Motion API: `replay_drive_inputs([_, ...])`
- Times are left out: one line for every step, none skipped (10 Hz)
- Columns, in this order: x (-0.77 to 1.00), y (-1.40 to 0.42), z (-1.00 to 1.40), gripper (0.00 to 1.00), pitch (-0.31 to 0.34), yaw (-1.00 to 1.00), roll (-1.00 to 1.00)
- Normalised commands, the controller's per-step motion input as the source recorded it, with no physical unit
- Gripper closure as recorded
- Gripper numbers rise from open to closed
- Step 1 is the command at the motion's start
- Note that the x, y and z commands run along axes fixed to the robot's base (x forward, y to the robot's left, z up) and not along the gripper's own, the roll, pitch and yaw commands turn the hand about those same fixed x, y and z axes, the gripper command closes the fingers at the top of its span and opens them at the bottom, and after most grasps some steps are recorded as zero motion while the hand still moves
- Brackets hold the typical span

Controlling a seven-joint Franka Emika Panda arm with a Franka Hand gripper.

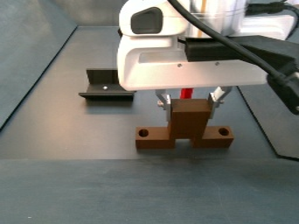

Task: Pick up the brown object. Move up. Move to above the board. Insert the brown object.
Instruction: Pick up the brown object, then move up, then move to above the board.

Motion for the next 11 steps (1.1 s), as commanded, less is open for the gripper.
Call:
replay_drive_inputs([0.0,0.0,0.0,1.0,0.0,0.0,0.0])
replay_drive_inputs([0.0,0.0,0.0,1.0,0.0,0.0,0.0])
replay_drive_inputs([0.0,0.0,0.0,1.0,0.0,0.0,0.0])
replay_drive_inputs([0.0,0.0,0.83,1.0,0.0,0.0,0.0])
replay_drive_inputs([0.0,-0.07,0.78,1.0,0.023,-0.05,-0.01])
replay_drive_inputs([-0.04,-0.06,0.56,1.0,0.072,-0.05,0.01])
replay_drive_inputs([-0.01,-0.03,0.29,1.0,0.068,-0.02,0.04])
replay_drive_inputs([0.0,0.0,1.4,1.0,0.0,0.0,0.0])
replay_drive_inputs([-0.03,0.0,1.4,1.0,0.03,0.01,-0.03])
replay_drive_inputs([-0.05,-0.01,1.4,1.0,0.033,0.01,0.0])
replay_drive_inputs([0.0,0.0,1.4,1.0,0.01,0.01,0.02])
